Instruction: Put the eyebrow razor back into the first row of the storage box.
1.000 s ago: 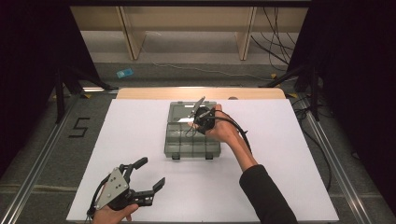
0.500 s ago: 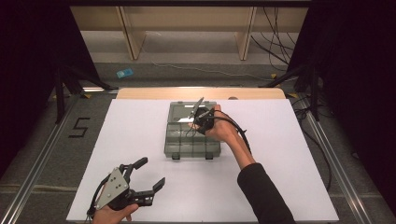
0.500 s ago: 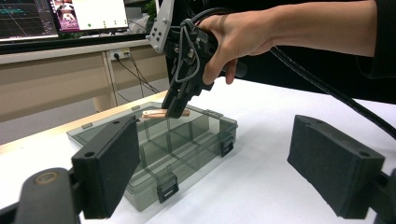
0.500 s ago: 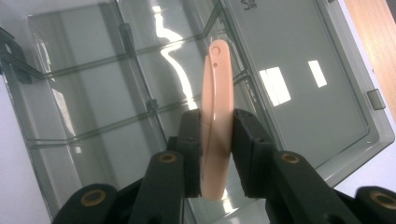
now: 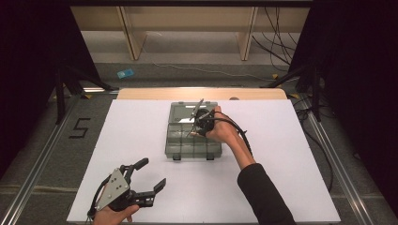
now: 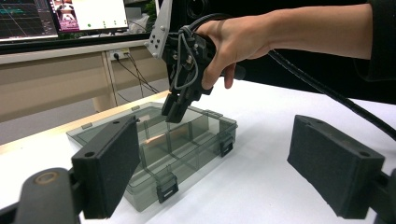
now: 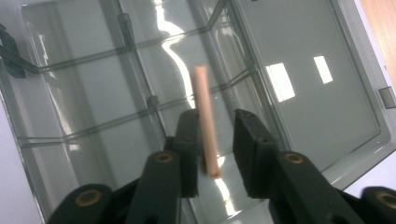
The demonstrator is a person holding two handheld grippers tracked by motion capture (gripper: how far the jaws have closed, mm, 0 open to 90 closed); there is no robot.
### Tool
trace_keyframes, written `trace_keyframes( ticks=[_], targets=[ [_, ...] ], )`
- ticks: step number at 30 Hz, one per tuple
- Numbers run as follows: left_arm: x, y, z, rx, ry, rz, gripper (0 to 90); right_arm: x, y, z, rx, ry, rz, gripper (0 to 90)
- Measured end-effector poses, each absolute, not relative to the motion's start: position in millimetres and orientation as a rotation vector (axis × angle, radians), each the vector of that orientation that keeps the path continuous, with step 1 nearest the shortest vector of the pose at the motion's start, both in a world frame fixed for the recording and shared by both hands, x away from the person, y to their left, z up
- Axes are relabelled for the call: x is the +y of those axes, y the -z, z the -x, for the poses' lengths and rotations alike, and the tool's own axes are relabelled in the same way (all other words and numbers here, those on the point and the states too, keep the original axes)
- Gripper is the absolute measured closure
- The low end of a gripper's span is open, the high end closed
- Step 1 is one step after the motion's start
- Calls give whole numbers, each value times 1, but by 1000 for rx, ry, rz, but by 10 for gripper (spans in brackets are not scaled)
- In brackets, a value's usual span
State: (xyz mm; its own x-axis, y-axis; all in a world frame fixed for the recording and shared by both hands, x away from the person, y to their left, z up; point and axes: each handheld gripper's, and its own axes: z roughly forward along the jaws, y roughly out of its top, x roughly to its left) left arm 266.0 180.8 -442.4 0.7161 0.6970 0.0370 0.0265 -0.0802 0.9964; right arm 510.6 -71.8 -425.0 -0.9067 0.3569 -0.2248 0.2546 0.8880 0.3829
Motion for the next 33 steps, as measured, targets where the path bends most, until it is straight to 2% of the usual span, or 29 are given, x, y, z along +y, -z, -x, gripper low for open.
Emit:
trace_keyframes(
  ticks=[8, 12, 18, 33],
  targets=[
    [181, 443, -266, 606, -618, -1575, 159, -74, 412, -502, 2701, -579, -543, 416],
    [181, 443, -267, 608, -619, -1574, 159, -80, 402, -492, 2675, -629, -569, 350],
    [181, 443, -267, 605, -621, -1578, 159, -93, 390, -479, 2631, -705, -613, 310],
    [181, 443, -267, 604, -622, -1577, 159, -104, 375, -450, 2597, -825, -577, 309]
  ],
)
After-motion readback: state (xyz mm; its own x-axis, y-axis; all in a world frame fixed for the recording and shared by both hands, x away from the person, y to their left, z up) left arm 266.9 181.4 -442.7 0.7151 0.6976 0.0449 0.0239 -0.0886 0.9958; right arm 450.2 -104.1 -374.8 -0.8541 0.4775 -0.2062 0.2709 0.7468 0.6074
